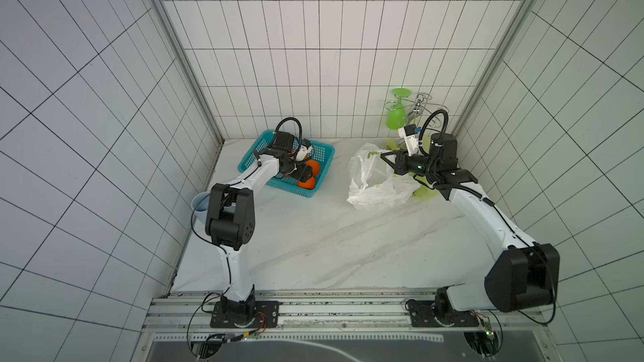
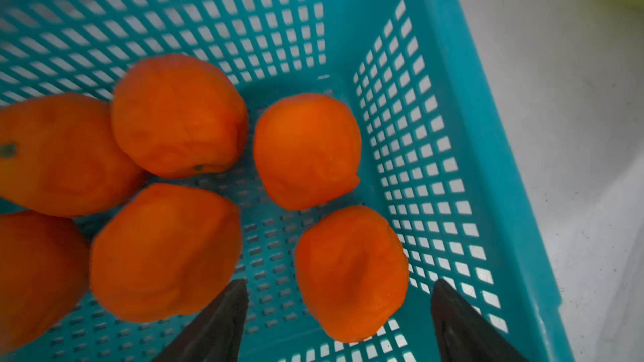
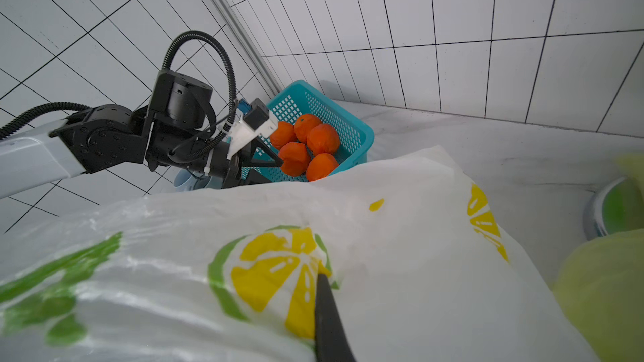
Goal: Place the oranges into plastic bags & tie knots
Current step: Pick up the orange from the basket, then place the orange in the plastic bag.
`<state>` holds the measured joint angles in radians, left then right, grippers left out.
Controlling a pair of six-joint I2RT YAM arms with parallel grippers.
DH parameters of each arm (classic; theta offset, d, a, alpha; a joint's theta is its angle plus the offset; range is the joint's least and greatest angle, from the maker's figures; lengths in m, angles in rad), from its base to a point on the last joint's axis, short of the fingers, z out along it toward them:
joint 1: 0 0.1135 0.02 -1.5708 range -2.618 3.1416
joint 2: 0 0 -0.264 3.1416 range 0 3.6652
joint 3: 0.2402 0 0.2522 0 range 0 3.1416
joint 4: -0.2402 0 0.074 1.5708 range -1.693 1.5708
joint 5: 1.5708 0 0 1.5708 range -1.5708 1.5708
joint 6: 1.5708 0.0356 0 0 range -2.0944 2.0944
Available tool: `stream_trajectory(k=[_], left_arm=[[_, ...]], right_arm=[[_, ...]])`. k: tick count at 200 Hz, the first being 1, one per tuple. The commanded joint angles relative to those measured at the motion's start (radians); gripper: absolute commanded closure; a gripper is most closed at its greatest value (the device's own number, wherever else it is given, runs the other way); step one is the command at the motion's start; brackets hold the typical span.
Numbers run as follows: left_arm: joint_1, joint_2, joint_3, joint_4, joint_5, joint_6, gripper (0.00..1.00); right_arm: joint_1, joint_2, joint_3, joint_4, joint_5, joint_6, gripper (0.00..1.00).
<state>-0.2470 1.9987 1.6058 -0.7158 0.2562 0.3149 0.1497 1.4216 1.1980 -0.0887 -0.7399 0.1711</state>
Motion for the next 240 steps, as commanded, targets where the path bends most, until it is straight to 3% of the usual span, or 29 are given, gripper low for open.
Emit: stream_trajectory(k=[1, 42, 82, 111, 152, 173, 196, 222, 240], left_arm=[[-0.023, 0.059, 0.05, -0.09, -0.077, 0.017, 0.16], [-0.055, 0.174, 0.101, -0.074, -0.13, 0.002, 0.15], [-0.056, 0.148, 0.101, -0.042, -0.091, -0.009, 0.4], [-0.022, -0.107, -0.004, -0.047, 0.021, 0.012, 0.52], [-0.003, -0.613, -0.254, -0.019, 0.491, 0.071, 0.55], [-0.111, -0.731, -0.19, -0.014, 0.571, 0.025, 0.54], [-0.314, -0.704, -0.028, -0.023, 0.549, -0.031, 0.53], [-0.553, -0.541, 0.17, -0.075, 0.387, -0.06, 0.53], [-0.628, -0.408, 0.272, -0.125, 0.232, -0.073, 0.54]], right_arm=[[-0.01, -0.018, -0.038, 0.017, -0.024, -0.016, 1.0], [-0.01, -0.018, -0.049, 0.03, -0.026, -0.01, 1.0], [-0.01, -0.024, -0.067, 0.038, -0.024, -0.008, 1.0], [-0.01, -0.034, -0.085, 0.049, -0.018, 0.012, 1.0], [-0.002, -0.021, -0.087, 0.08, -0.047, 0.051, 0.99], [0.022, -0.005, -0.081, 0.067, -0.028, 0.037, 0.99], [0.053, 0.004, -0.064, 0.036, 0.001, 0.008, 1.0], [0.068, 0.016, -0.055, 0.02, -0.001, -0.005, 0.99], [0.068, 0.019, -0.052, 0.006, -0.031, -0.011, 0.99]])
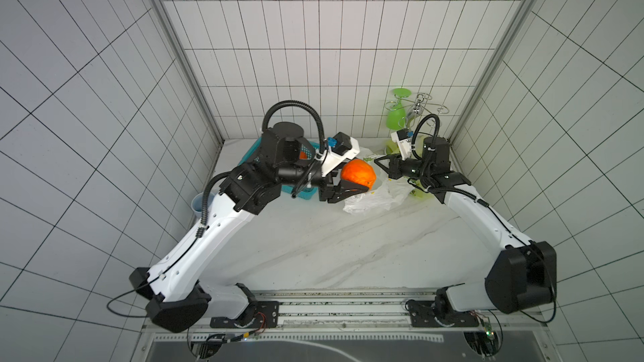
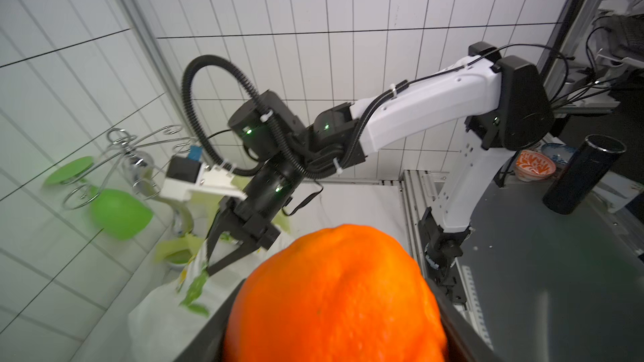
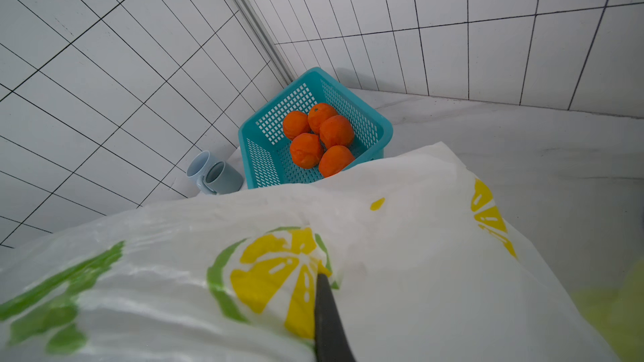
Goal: Place the oranges into plastic bags & tie knots
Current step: Place the orange in the plastic bag.
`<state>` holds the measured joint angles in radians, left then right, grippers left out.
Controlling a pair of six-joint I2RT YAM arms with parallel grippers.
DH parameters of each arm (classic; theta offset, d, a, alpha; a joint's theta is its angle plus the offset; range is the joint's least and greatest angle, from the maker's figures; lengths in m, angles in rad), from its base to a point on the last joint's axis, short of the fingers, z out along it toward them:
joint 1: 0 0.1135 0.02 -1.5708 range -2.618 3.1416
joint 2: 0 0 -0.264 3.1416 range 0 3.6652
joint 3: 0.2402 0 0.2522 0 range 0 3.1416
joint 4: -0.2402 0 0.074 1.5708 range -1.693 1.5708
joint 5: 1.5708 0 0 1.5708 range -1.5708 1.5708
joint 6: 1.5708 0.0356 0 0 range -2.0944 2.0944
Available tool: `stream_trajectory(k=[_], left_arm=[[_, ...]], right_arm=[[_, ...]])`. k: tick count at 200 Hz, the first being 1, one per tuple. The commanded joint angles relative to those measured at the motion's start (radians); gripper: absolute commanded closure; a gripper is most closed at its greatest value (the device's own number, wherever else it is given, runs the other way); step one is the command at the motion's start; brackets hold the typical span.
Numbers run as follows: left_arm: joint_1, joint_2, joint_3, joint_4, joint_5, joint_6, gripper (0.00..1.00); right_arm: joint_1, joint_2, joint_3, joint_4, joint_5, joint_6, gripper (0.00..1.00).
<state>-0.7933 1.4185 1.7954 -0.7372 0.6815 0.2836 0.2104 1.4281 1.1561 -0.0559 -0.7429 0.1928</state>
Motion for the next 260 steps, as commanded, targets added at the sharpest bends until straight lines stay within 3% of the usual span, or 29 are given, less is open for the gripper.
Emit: stream_trajectory(k=[1, 40, 65, 109, 144, 179, 207, 230, 245, 260], left_arm=[[-0.083, 0.178, 0.085, -0.104, -0.2, -0.043, 0.54], [-0.044, 0.26, 0.065, -0.08, -0.461, -0.026, 0.56], [0.072, 0.187, -0.112, 0.101, -0.4, -0.054, 0.56], [0.068, 0.21, -0.234, 0.197, -0.449, 0.015, 0.54], [0.071, 0.224, -0.298, 0.344, -0.445, 0.009, 0.48], [0.047, 0.22, -0.413, 0.553, -0.378, -0.023, 0.44], [0.043, 0.232, -0.484, 0.661, -0.494, -0.042, 0.41], [0.072, 0.234, -0.513, 0.727, -0.568, -0.114, 0.4], [0.099, 0.229, -0.51, 0.733, -0.54, -0.158, 0.4], [0.148, 0.222, -0.51, 0.737, -0.397, -0.23, 0.4]], right_arm=[[0.007, 0.012, -0.01, -0.028, -0.03, -0.033, 0.99], [-0.033, 0.011, -0.007, -0.057, -0.181, -0.039, 0.99], [-0.055, 0.015, -0.01, -0.099, -0.263, -0.087, 1.0], [-0.046, 0.023, -0.023, -0.03, -0.396, -0.037, 1.0], [-0.031, 0.047, -0.009, -0.019, -0.419, -0.013, 1.0], [-0.028, 0.088, -0.03, 0.135, -0.45, 0.185, 1.0], [-0.034, 0.116, -0.063, 0.306, -0.504, 0.371, 1.0], [-0.035, 0.121, -0.081, 0.345, -0.515, 0.404, 1.0], [-0.035, 0.122, -0.088, 0.349, -0.515, 0.407, 1.0], [-0.035, 0.13, -0.088, 0.323, -0.507, 0.377, 1.0]])
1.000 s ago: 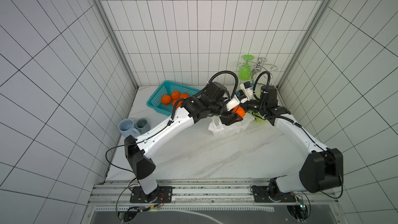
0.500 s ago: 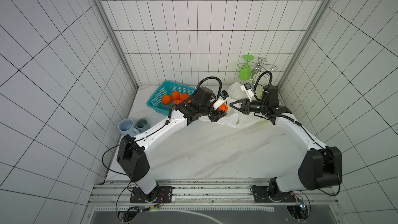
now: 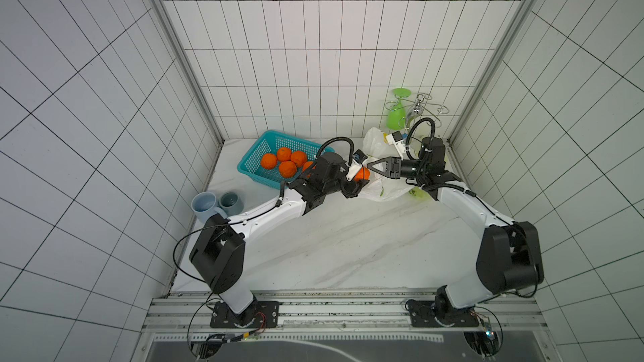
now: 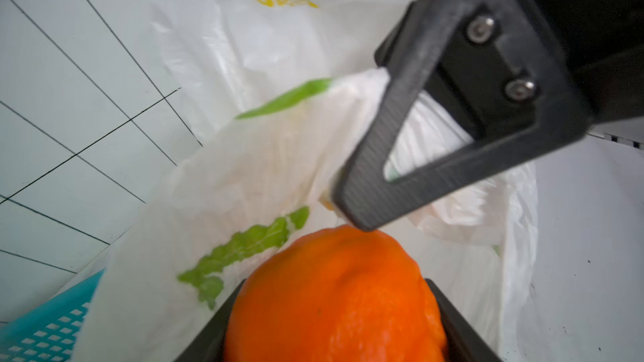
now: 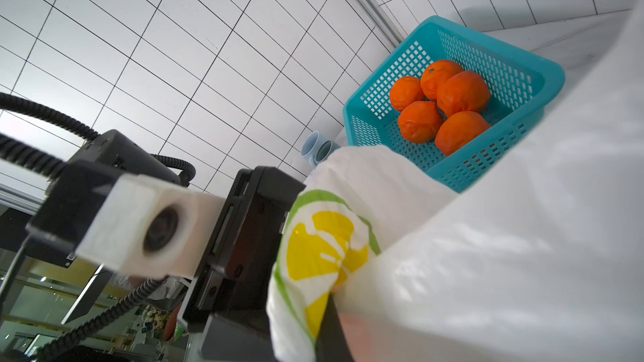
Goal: Place the oranges into plastic bags & tie knots
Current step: Place the orange in the plastic bag.
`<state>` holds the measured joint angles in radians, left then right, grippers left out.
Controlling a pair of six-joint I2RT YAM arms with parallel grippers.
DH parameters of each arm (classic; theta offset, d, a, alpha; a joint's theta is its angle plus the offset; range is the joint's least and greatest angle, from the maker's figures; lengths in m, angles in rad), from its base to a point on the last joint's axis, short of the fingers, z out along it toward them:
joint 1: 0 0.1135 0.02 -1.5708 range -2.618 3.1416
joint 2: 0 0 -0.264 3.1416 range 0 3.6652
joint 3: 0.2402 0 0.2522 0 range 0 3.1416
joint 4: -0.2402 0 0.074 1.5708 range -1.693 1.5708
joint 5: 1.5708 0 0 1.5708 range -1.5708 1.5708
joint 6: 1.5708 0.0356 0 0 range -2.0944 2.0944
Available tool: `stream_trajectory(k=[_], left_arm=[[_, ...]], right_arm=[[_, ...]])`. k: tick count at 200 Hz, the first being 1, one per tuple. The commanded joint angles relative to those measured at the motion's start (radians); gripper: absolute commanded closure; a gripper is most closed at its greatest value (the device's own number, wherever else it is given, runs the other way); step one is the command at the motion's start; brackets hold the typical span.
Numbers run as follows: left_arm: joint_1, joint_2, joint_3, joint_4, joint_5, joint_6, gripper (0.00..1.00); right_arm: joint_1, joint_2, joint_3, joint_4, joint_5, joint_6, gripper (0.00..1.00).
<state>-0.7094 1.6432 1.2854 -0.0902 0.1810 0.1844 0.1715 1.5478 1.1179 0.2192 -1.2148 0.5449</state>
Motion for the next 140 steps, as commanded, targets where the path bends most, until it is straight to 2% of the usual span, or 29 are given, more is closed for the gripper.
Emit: stream_trajectory(k=[1, 10, 19, 31, 40, 59, 72, 85, 107, 113, 122, 140], left_arm=[[0.068, -0.003, 0.001, 0.09, 0.115, -0.137, 0.4], [0.103, -0.005, 0.002, 0.092, 0.209, -0.197, 0.43], [0.134, -0.009, 0.001, 0.093, 0.271, -0.236, 0.44], [0.157, -0.018, -0.01, 0.089, 0.298, -0.248, 0.47], [0.159, -0.029, -0.02, 0.07, 0.288, -0.195, 0.47], [0.141, -0.053, -0.068, 0.053, 0.233, -0.021, 0.48], [0.12, -0.069, -0.122, 0.078, 0.195, 0.111, 0.48], [0.103, -0.084, -0.182, 0.14, 0.179, 0.187, 0.48], [0.093, -0.11, -0.267, 0.27, 0.218, 0.167, 0.46], [0.092, -0.114, -0.282, 0.298, 0.235, 0.152, 0.46], [0.089, -0.116, -0.295, 0.328, 0.25, 0.14, 0.46], [0.07, -0.105, -0.301, 0.354, 0.228, 0.148, 0.44]], right_arm=[[0.004, 0.011, -0.048, 0.043, -0.034, 0.019, 1.0], [0.006, 0.018, -0.027, -0.053, -0.006, -0.053, 1.0], [0.011, 0.026, 0.016, -0.199, 0.033, -0.196, 1.0], [0.026, 0.043, 0.069, -0.342, 0.067, -0.325, 1.0], [0.034, 0.052, 0.089, -0.373, 0.052, -0.35, 1.0], [0.044, 0.058, 0.1, -0.332, -0.025, -0.314, 1.0], [0.053, 0.053, 0.089, -0.246, -0.063, -0.236, 1.0], [0.062, 0.042, 0.043, -0.058, -0.085, -0.063, 1.0], [0.065, 0.049, -0.073, 0.435, -0.08, 0.378, 1.0], [0.065, 0.06, -0.094, 0.524, -0.077, 0.461, 1.0], [0.065, 0.076, -0.103, 0.574, -0.072, 0.515, 1.0], [0.067, 0.096, -0.093, 0.565, -0.066, 0.534, 1.0]])
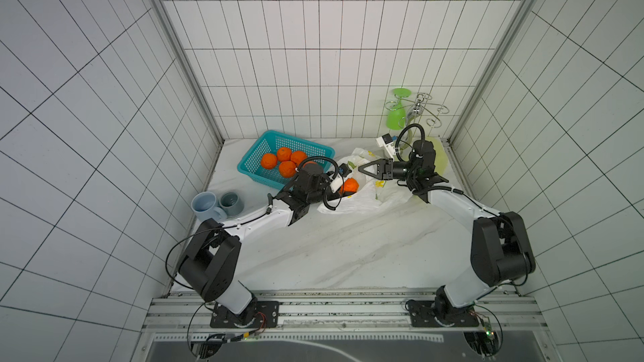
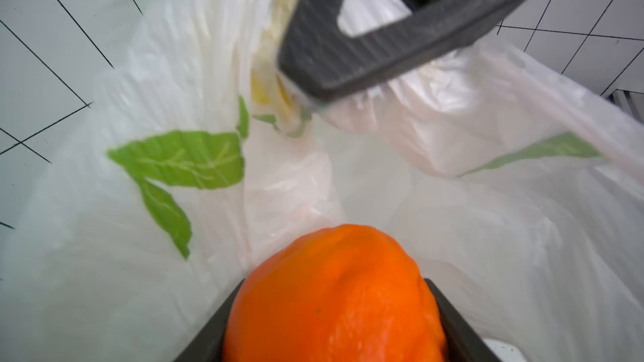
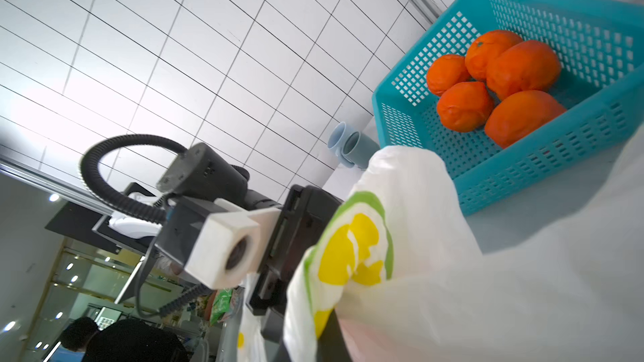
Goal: Place the oranges into plastic bags & tie knots
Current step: Place the orange in the plastic bag.
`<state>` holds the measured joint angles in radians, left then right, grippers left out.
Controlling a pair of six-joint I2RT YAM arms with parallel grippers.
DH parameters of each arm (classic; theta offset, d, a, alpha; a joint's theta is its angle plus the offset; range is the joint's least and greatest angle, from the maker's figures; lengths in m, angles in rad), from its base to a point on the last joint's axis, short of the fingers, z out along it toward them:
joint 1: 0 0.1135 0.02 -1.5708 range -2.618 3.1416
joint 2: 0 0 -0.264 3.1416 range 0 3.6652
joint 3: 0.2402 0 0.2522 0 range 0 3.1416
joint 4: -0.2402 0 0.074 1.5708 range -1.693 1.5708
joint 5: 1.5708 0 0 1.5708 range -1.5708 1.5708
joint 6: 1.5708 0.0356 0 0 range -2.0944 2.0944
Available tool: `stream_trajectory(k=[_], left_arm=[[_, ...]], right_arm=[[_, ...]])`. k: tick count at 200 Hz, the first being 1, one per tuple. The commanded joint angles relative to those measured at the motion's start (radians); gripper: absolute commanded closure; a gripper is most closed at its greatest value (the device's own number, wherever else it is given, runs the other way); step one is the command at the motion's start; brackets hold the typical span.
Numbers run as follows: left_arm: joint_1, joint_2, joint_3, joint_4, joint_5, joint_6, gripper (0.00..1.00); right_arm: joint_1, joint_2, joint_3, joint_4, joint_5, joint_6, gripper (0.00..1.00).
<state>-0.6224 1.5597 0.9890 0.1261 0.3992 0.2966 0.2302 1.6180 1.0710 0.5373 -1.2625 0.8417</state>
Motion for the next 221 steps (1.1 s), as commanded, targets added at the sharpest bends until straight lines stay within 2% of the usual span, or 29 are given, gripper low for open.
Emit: stream_trajectory(k=[1, 32, 64, 76, 94, 149, 171, 185, 192, 204, 213, 221], left_arm=[[-0.019, -0.021, -0.004, 0.139, 0.007, 0.036, 0.44], [-0.052, 0.029, 0.033, 0.148, -0.015, -0.017, 0.42], [-0.091, 0.105, 0.111, 0.134, -0.172, -0.116, 0.39], [-0.089, 0.126, 0.151, 0.078, -0.202, -0.143, 0.36], [-0.087, 0.125, 0.175, 0.024, -0.187, -0.129, 0.27], [-0.037, 0.047, 0.117, 0.038, -0.046, -0.112, 0.11], [-0.022, 0.021, 0.135, -0.042, 0.033, -0.076, 0.11], [-0.009, -0.015, 0.154, -0.127, 0.125, -0.026, 0.13], [0.001, -0.036, 0.165, -0.179, 0.177, -0.005, 0.14], [0.033, -0.073, 0.195, -0.25, 0.3, -0.002, 0.15], [0.068, -0.097, 0.216, -0.272, 0.427, -0.036, 0.16], [0.103, -0.115, 0.233, -0.27, 0.539, -0.094, 0.16]], right_arm=[[0.009, 0.027, -0.046, 0.247, -0.018, 0.238, 1.0], [0.019, 0.032, -0.061, 0.316, -0.001, 0.301, 1.0], [0.032, 0.027, -0.085, 0.349, 0.015, 0.329, 1.0], [0.029, 0.022, -0.097, 0.343, 0.021, 0.327, 1.0], [0.011, 0.014, -0.113, 0.336, 0.036, 0.327, 1.0], [-0.015, 0.016, -0.132, 0.326, 0.055, 0.326, 1.0], [-0.021, 0.019, -0.131, 0.301, 0.052, 0.304, 1.0], [-0.032, 0.017, -0.127, 0.256, 0.052, 0.266, 1.0], [-0.038, 0.012, -0.117, 0.196, 0.058, 0.206, 1.0], [-0.049, 0.0, -0.073, -0.054, 0.101, 0.013, 1.0], [-0.051, -0.009, -0.04, -0.217, 0.159, -0.135, 1.0], [-0.051, -0.015, -0.028, -0.284, 0.198, -0.195, 1.0]])
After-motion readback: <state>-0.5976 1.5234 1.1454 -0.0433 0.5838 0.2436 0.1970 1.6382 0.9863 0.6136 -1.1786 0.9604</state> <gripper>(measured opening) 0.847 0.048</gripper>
